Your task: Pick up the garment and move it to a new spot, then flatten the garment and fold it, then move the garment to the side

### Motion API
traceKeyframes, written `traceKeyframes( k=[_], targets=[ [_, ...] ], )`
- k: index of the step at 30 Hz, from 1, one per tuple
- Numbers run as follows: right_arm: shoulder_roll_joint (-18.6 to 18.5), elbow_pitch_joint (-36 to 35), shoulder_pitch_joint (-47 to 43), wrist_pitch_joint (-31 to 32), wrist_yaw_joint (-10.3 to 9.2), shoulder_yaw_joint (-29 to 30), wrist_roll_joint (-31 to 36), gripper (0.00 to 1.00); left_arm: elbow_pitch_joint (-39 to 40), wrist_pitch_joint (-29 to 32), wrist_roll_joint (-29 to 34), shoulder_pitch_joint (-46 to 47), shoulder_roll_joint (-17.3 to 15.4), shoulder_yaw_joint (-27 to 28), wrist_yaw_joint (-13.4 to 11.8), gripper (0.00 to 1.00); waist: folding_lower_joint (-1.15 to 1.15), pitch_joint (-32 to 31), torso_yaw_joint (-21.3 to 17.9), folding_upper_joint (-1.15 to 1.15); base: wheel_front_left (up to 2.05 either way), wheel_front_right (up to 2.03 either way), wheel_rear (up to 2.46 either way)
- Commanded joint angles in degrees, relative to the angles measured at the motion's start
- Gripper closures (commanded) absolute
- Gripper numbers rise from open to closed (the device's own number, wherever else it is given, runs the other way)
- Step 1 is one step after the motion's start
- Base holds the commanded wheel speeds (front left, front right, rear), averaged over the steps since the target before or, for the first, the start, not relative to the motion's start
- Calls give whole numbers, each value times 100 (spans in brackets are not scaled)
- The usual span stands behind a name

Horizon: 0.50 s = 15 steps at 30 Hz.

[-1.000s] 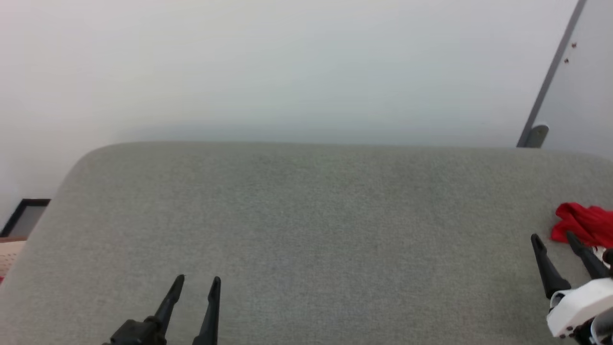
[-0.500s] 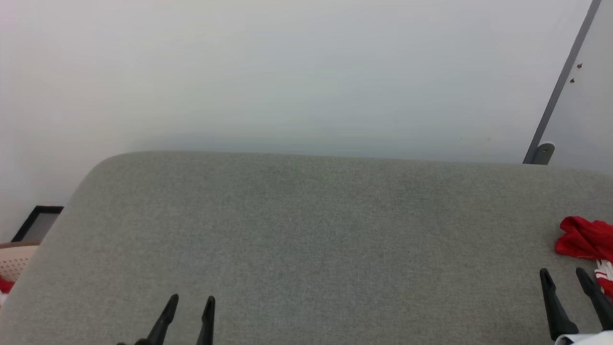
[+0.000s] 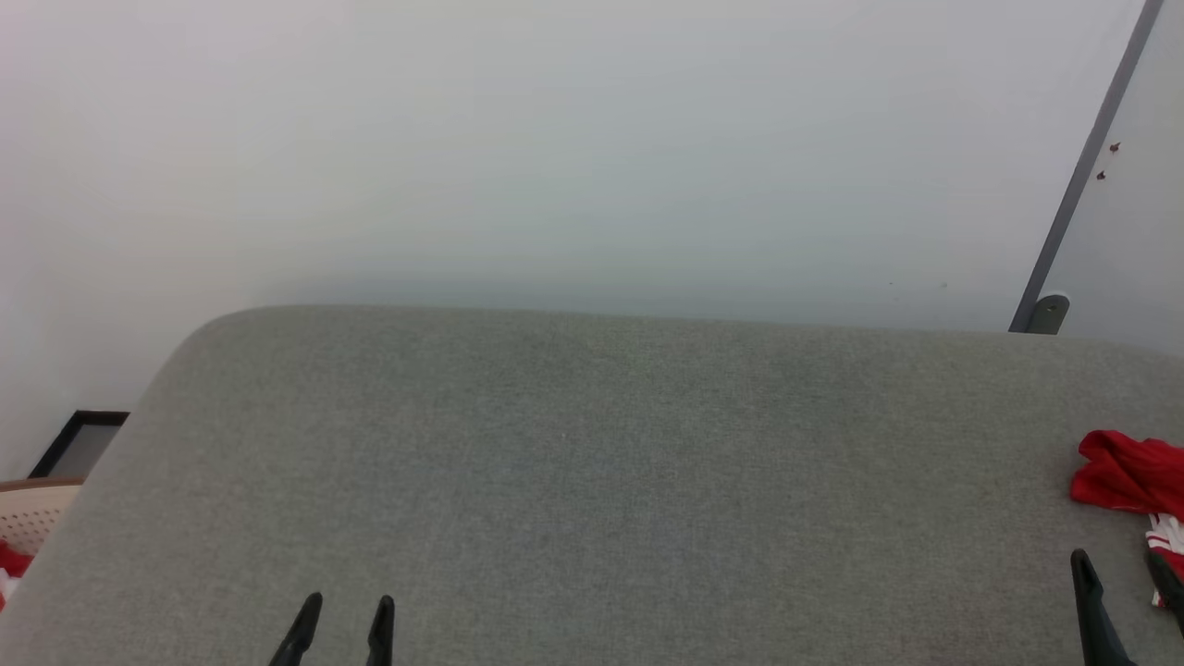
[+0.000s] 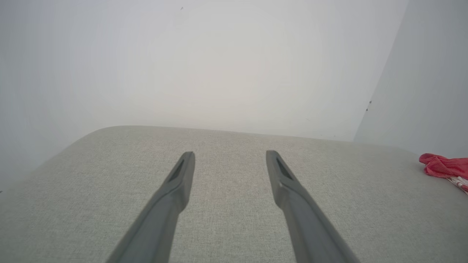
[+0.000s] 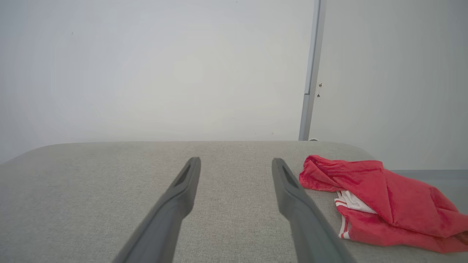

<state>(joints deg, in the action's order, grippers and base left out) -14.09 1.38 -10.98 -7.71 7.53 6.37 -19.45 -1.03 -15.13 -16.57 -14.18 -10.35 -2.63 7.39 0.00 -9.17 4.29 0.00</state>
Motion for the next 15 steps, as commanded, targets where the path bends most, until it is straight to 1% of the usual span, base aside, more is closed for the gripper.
traceKeyframes(
  k=[1, 15],
  targets=[
    [45, -103, -81, 55, -10, 58, 51, 0, -3, 4, -11, -48, -24, 15, 13, 0, 0, -14, -4, 0, 0, 0, 0],
    [175, -379, -162, 193, -10, 88, 120, 0, -28, 4, 66, -3, -52, 14, 13, 0, 0, -25, 12, 0, 0, 0, 0]
  ],
)
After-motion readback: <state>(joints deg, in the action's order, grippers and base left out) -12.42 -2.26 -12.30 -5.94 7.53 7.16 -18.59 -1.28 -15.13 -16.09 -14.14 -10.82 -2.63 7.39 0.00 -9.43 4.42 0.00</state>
